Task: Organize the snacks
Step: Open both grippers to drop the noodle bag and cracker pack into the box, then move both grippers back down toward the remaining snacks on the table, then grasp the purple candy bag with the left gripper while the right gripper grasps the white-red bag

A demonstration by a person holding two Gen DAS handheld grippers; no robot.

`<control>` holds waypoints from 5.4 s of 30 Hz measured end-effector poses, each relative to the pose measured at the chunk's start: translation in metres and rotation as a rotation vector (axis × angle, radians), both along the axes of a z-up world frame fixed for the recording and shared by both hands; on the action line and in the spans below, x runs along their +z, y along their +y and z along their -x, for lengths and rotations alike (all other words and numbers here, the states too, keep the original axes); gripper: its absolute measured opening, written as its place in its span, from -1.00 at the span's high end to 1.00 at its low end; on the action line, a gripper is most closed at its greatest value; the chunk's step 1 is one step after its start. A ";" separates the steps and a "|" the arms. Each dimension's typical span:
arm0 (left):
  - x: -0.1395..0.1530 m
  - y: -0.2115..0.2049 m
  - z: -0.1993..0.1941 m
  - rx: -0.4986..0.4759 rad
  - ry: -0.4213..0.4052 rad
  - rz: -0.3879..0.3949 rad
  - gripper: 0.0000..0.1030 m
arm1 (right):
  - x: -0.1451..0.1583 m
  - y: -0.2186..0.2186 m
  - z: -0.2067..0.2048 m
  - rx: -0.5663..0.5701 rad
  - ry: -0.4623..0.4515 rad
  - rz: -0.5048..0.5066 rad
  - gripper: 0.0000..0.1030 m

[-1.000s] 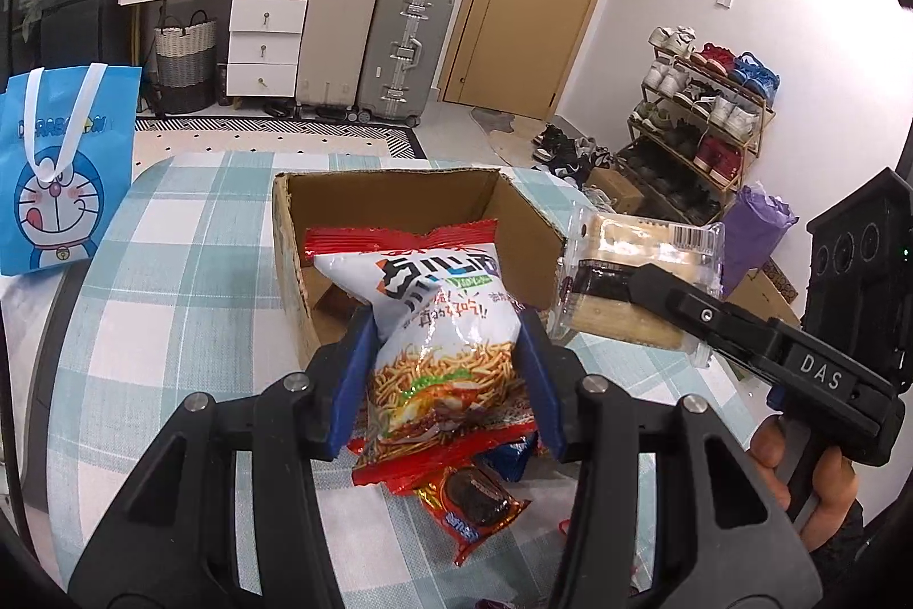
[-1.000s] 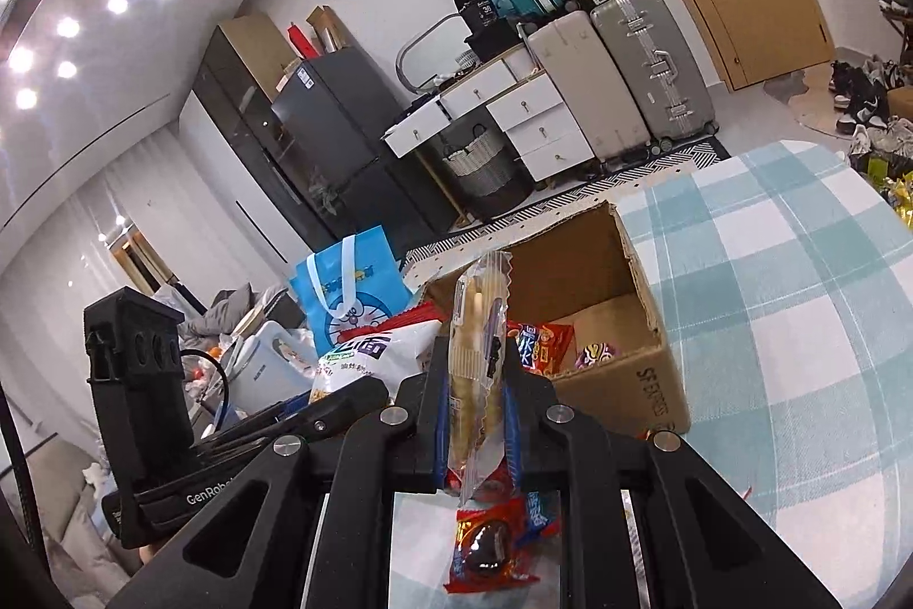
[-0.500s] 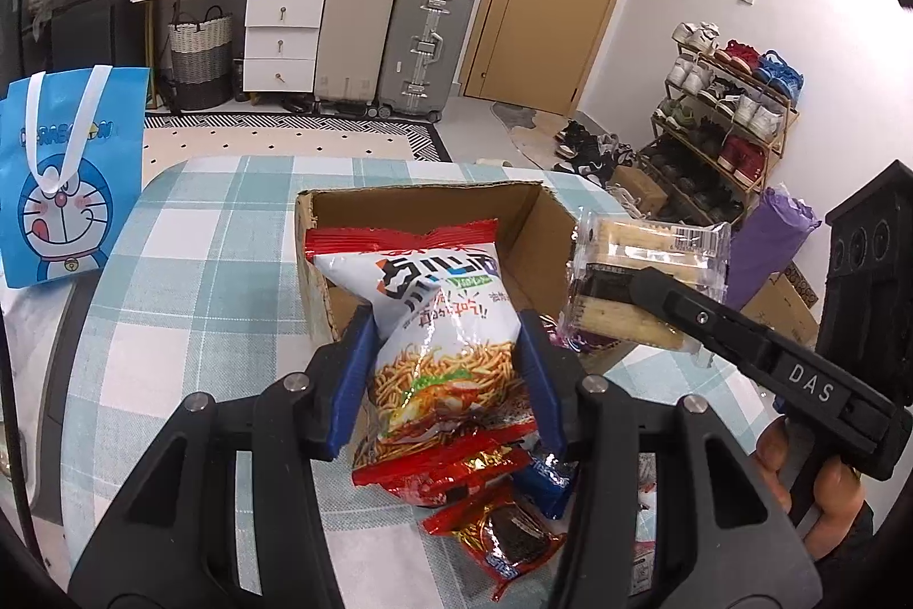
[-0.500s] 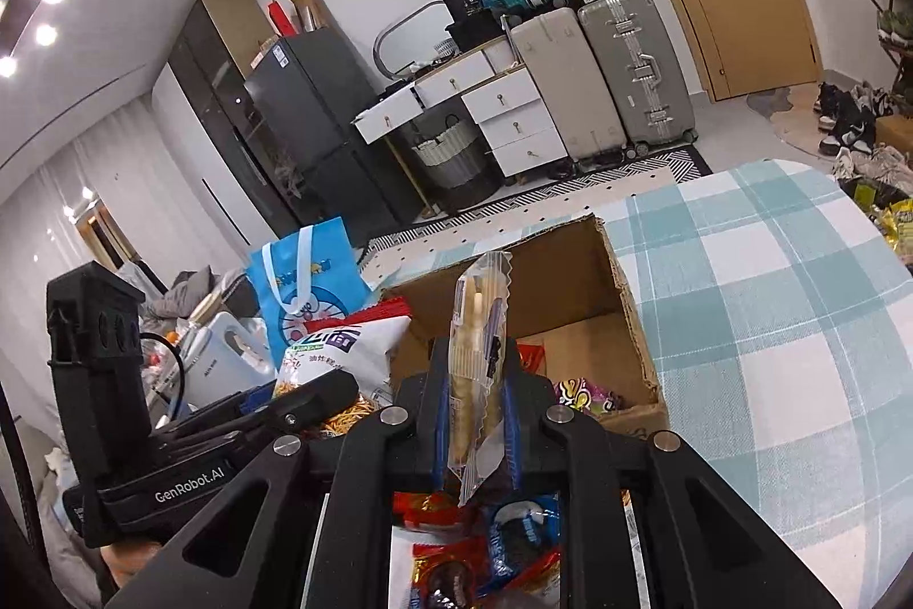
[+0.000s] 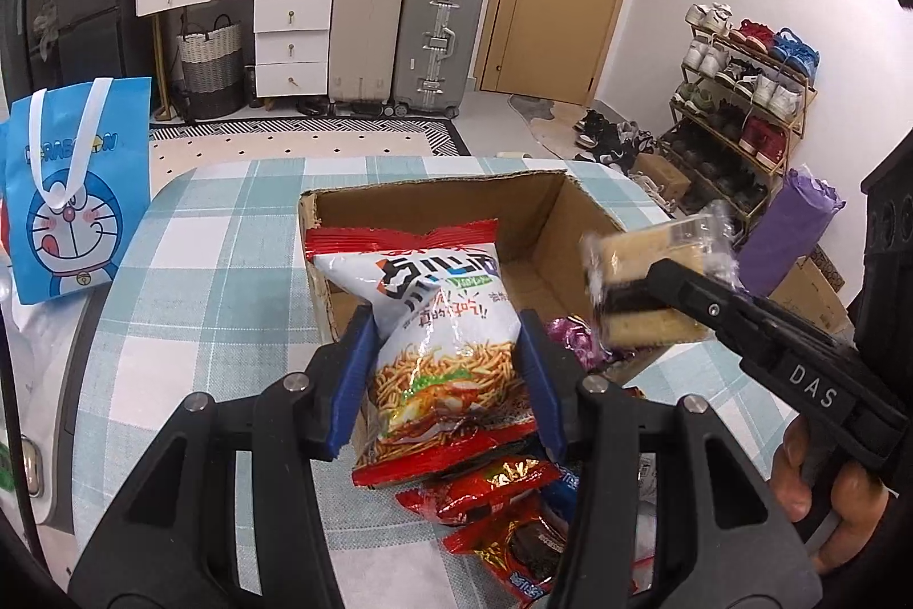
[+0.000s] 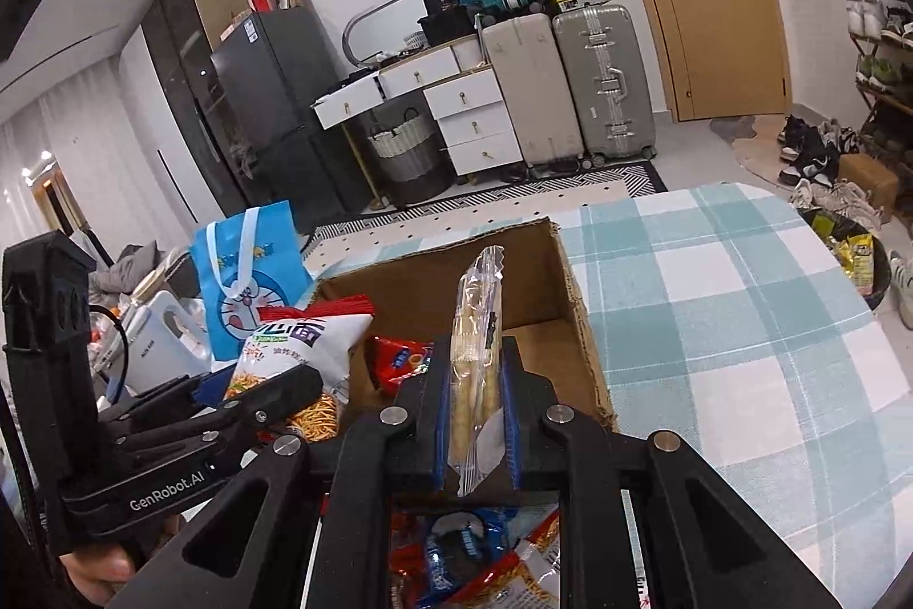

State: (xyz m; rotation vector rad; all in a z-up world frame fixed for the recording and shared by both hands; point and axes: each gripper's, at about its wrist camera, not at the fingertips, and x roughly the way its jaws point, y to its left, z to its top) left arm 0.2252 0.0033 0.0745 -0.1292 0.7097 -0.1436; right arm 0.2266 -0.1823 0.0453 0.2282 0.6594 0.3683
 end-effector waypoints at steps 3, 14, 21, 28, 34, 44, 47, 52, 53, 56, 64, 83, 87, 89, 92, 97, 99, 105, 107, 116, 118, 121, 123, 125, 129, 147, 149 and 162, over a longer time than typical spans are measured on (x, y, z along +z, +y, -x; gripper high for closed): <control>-0.002 -0.002 -0.002 0.008 -0.004 -0.025 0.10 | -0.001 0.002 -0.002 -0.015 -0.001 0.029 0.71; -0.010 -0.002 -0.011 0.028 0.021 -0.048 0.08 | 0.004 0.000 0.004 -0.040 -0.026 0.058 0.13; 0.001 0.002 0.008 0.047 -0.016 -0.064 -0.55 | 0.014 -0.008 0.023 -0.039 -0.049 0.039 -0.39; 0.009 0.010 0.038 0.064 -0.014 -0.066 -0.62 | 0.021 -0.017 0.051 -0.049 -0.057 0.041 -0.97; 0.007 0.011 0.072 0.086 -0.009 -0.084 -0.83 | 0.021 -0.022 0.074 -0.050 -0.047 0.084 -0.99; -0.006 0.001 0.120 0.085 -0.022 -0.126 -0.98 | 0.008 -0.031 0.114 -0.022 -0.018 0.151 -0.99; -0.012 -0.004 0.128 0.079 -0.013 -0.137 -0.98 | 0.002 -0.033 0.120 -0.021 0.002 0.174 -0.99; -0.026 -0.007 0.139 0.071 0.004 -0.119 -0.98 | -0.010 -0.042 0.131 -0.034 0.029 0.184 -0.99; -0.028 -0.008 0.140 0.070 0.005 -0.126 -0.98 | -0.013 -0.043 0.133 -0.034 0.034 0.189 -0.99; -0.031 -0.009 0.144 0.085 0.002 -0.139 -0.98 | -0.020 -0.046 0.140 -0.031 0.038 0.196 -0.99; -0.043 -0.001 0.155 0.098 0.009 -0.113 -0.98 | -0.033 -0.049 0.159 -0.021 0.034 0.206 -0.99; -0.092 -0.008 0.181 -0.084 0.124 -0.044 -0.98 | -0.068 -0.029 0.201 -0.069 0.133 0.264 -0.99; -0.089 -0.008 0.182 -0.109 0.117 -0.044 -0.98 | -0.071 -0.027 0.202 -0.073 0.140 0.268 -0.99; -0.090 -0.008 0.182 -0.120 0.121 -0.048 -0.98 | -0.073 -0.025 0.201 -0.067 0.152 0.261 -0.99; -0.093 -0.008 0.181 -0.125 0.145 -0.038 -0.98 | -0.077 -0.021 0.199 -0.041 0.165 0.250 -0.99; -0.099 -0.009 0.178 -0.107 0.181 -0.032 -0.98 | -0.083 -0.012 0.191 -0.004 0.175 0.293 -0.99; -0.099 -0.010 0.179 -0.091 0.180 -0.032 -0.98 | -0.085 -0.008 0.186 0.004 0.188 0.289 -0.99; -0.097 -0.007 0.181 -0.036 0.177 -0.036 -0.98 | -0.095 -0.001 0.177 0.017 0.220 0.304 -0.99; -0.097 -0.006 0.182 -0.025 0.181 -0.034 -0.98 | -0.098 0.000 0.175 0.019 0.230 0.295 -0.99; -0.095 -0.004 0.187 0.017 0.191 -0.014 -0.98 | -0.104 0.000 0.171 -0.014 0.246 0.271 -0.99; -0.094 -0.004 0.187 0.022 0.194 -0.017 -0.98 | -0.104 0.001 0.171 -0.012 0.247 0.277 -0.99; -0.096 -0.005 0.187 0.021 0.202 -0.011 -0.98 | -0.105 0.001 0.171 -0.007 0.247 0.296 -0.99; -0.096 -0.008 0.187 0.013 0.206 -0.011 -0.98 | -0.106 0.001 0.172 -0.004 0.247 0.311 -1.00; -0.096 -0.014 0.188 0.002 0.208 -0.021 -0.98 | -0.106 -0.001 0.172 -0.003 0.250 0.310 -0.99; -0.092 -0.025 0.189 -0.021 0.201 -0.047 -0.98 | -0.106 -0.008 0.174 0.005 0.251 0.304 -0.99; -0.092 -0.055 0.181 -0.125 0.236 -0.036 -0.98 | -0.107 -0.019 0.174 0.039 0.246 0.334 -1.00; -0.092 -0.055 0.180 -0.136 0.239 -0.028 -0.98 | -0.108 -0.019 0.174 0.040 0.245 0.333 -0.99; -0.094 -0.067 0.170 -0.187 0.269 -0.025 -0.98 | -0.107 -0.020 0.176 0.068 0.243 0.341 -0.99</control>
